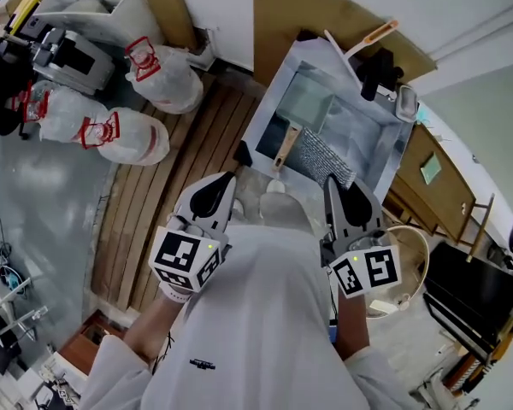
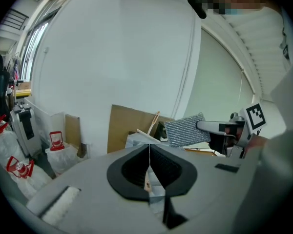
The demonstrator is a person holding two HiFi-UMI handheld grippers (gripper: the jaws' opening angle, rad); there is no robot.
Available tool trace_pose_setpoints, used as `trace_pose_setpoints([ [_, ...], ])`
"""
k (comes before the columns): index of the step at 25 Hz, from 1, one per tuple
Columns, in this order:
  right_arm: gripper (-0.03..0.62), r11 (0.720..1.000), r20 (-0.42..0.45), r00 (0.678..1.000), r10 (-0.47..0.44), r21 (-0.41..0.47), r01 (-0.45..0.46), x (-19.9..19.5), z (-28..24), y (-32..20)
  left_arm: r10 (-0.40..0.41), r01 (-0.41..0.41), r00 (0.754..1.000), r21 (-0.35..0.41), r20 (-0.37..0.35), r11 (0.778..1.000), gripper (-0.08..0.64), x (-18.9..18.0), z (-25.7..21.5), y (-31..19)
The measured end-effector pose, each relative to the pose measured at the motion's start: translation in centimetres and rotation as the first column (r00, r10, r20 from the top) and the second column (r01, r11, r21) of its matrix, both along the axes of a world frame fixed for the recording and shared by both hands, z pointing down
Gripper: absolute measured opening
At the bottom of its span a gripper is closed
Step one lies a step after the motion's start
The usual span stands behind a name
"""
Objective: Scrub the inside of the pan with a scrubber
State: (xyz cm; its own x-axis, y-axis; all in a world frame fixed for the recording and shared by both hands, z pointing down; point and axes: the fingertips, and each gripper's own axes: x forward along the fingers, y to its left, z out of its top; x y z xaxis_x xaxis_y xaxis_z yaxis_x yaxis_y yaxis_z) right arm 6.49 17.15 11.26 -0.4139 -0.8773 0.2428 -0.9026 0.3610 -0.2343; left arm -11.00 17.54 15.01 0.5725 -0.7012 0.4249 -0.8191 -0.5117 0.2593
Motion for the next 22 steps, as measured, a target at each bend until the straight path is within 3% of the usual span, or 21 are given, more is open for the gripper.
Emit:
trace_pose_setpoints([
  [6,0.071,1.000,-0.018,1.000,-0.021,-0.023,0.021,3.2,2.1,-3.5,0.001,0.000,1.000,-0.017,0.020,1.000,0.008,3.6,0.9,-3.3],
  [12,0.070,0.997,-0.032,0.999,-0.009,-0.071,0.007,4.6,4.3,-6.6,0.002,0.000,1.000,-0.067,0.025,0.998,0.008,4.6,2.5,-5.6],
  [22,0.069,0.997,-0.171,0.985,0.003,-0.070,-0.015,4.7,7.5,-10.3,0.069,-0.062,0.996,-0.129,0.053,0.990,0.008,5.7,5.8,-8.0],
])
